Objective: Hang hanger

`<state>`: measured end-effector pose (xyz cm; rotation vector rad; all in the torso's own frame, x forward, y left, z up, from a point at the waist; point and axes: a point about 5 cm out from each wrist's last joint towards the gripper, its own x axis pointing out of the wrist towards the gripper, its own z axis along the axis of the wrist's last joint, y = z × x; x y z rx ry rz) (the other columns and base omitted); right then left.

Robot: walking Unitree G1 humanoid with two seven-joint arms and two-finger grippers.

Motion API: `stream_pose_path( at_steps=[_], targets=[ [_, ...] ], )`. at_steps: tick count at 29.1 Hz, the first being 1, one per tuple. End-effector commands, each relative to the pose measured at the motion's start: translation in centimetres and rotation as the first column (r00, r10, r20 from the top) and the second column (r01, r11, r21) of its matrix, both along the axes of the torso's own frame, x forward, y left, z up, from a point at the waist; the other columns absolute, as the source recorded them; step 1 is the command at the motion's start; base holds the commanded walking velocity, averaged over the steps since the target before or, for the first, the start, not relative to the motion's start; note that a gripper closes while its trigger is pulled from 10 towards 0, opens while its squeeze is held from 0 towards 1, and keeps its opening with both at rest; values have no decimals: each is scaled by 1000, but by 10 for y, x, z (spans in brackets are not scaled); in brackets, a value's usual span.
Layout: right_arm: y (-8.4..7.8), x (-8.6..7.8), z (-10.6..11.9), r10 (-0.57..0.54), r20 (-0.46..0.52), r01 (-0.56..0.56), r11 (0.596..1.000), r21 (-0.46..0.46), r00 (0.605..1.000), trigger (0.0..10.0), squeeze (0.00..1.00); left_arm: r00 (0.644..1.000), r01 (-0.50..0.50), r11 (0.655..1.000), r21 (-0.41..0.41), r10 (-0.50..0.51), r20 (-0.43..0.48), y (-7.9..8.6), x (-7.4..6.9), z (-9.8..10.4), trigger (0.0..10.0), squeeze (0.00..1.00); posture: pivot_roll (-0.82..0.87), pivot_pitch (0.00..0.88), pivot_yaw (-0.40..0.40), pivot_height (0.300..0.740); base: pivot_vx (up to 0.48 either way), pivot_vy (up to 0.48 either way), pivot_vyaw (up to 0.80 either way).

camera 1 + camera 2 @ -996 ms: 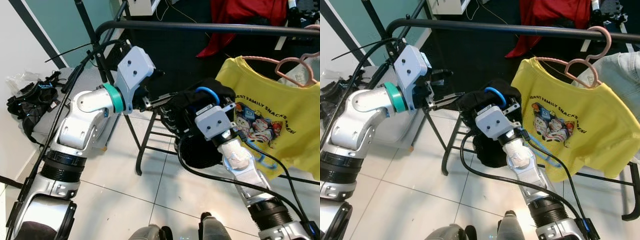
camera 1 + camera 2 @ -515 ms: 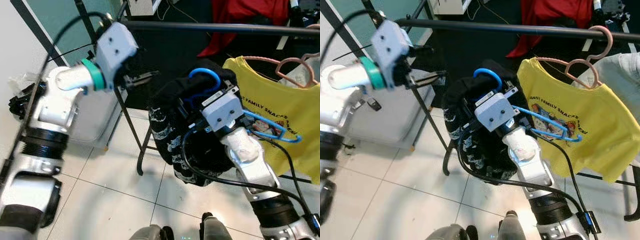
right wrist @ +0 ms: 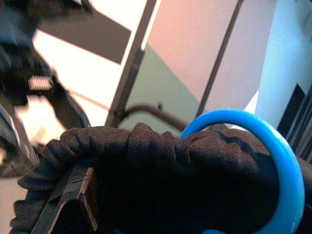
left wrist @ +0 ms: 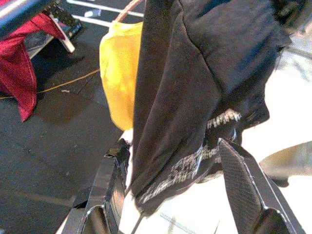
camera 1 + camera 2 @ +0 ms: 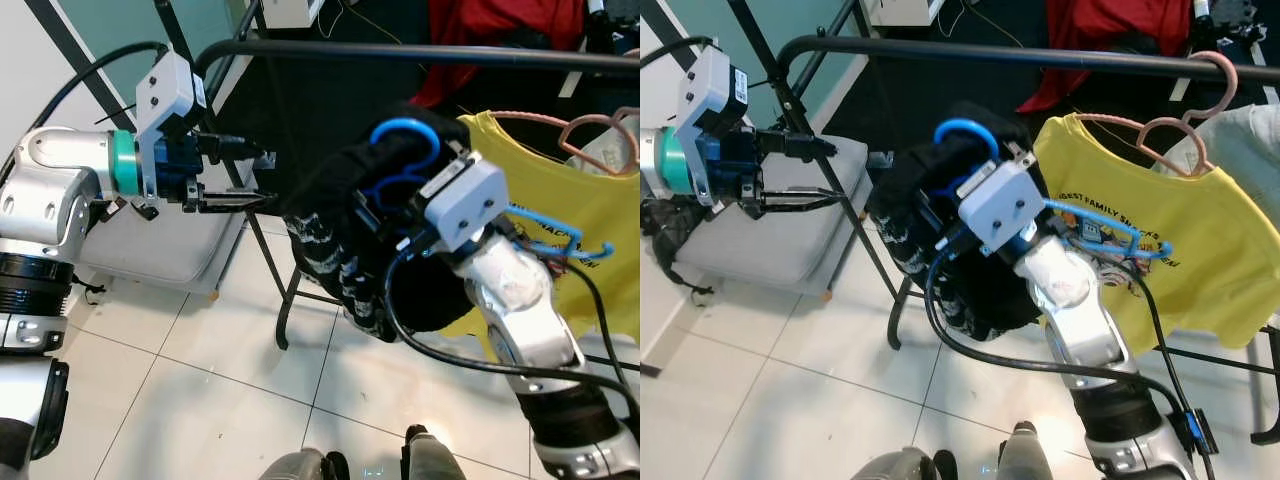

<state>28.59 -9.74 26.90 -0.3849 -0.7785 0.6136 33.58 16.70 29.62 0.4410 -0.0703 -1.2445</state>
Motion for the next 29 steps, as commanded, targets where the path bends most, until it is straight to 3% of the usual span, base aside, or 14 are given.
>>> stream_pose_path(
  at_steps=[1,7,19,29],
  targets=[
    [7,-7,11,50,46,-51,998,21,998,10000,0,1000,1,1000,-6,-1,-24,-2,0,-3,10000,0,-87,45,235,740,0,0,0],
    [22,-12,22,130,60,-131,991,17,990,10000,0,1000,5,999,-38,-5,15,-14,6,2,10000,0,-92,34,234,740,0,0,0],
    [27,-16,21,181,36,-181,983,2,983,10000,0,994,104,994,-38,-105,-34,-10,-3,16,10000,0,-89,28,243,740,0,0,0],
    [29,-17,41,206,96,-207,978,2,974,10000,0,965,221,975,-2,-219,-146,-17,-17,-5,10000,0,-91,19,247,740,0,0,0]
  ],
)
